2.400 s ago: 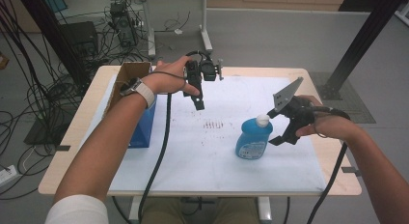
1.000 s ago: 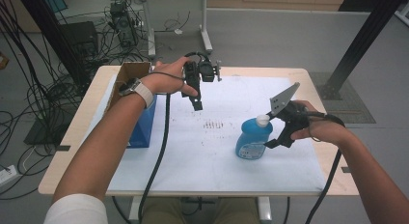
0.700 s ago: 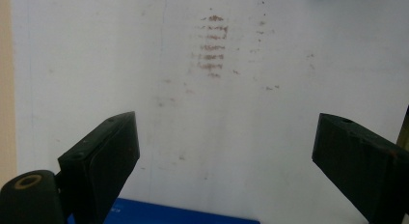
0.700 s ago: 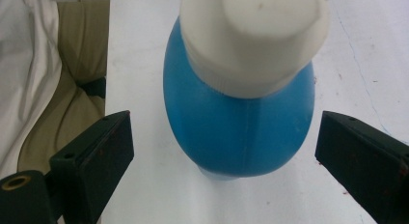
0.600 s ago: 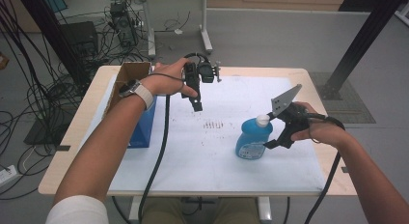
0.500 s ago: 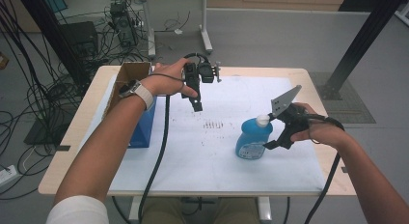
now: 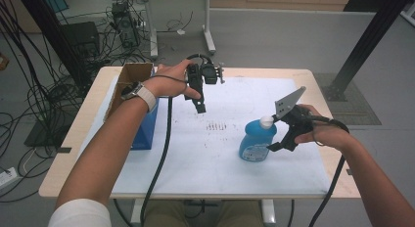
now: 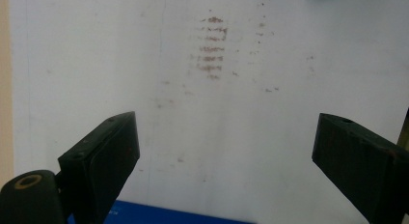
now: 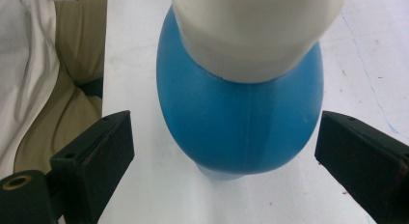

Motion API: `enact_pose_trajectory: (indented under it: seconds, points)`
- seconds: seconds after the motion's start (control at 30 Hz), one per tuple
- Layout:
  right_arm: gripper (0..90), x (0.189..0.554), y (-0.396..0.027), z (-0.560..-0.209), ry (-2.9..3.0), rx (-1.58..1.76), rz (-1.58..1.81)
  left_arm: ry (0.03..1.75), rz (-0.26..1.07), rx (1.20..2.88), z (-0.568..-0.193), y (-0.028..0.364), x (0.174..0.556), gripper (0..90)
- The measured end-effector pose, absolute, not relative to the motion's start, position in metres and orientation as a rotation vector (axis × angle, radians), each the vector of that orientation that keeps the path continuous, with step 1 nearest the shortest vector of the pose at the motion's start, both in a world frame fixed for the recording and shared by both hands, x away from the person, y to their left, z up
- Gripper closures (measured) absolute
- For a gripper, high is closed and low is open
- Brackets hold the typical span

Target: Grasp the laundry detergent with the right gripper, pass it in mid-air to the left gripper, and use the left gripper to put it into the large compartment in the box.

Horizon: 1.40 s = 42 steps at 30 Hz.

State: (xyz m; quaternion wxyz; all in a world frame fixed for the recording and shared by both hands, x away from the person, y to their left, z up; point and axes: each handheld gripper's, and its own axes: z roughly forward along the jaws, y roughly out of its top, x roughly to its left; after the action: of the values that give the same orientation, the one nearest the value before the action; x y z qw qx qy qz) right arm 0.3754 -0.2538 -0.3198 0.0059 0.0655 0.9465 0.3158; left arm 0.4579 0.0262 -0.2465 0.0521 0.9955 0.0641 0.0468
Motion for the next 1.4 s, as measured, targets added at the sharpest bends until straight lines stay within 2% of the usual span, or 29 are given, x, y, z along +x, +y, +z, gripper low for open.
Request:
enact_pose_trajectory:
  seconds: [1.4]
  points:
    - [6.6, 0.3758, -0.2516, -0.3199, 2.963, 0.202, 0.995, 0.202, 0.145, 3.025, -0.2472, 0.0288, 0.4582, 9.8]
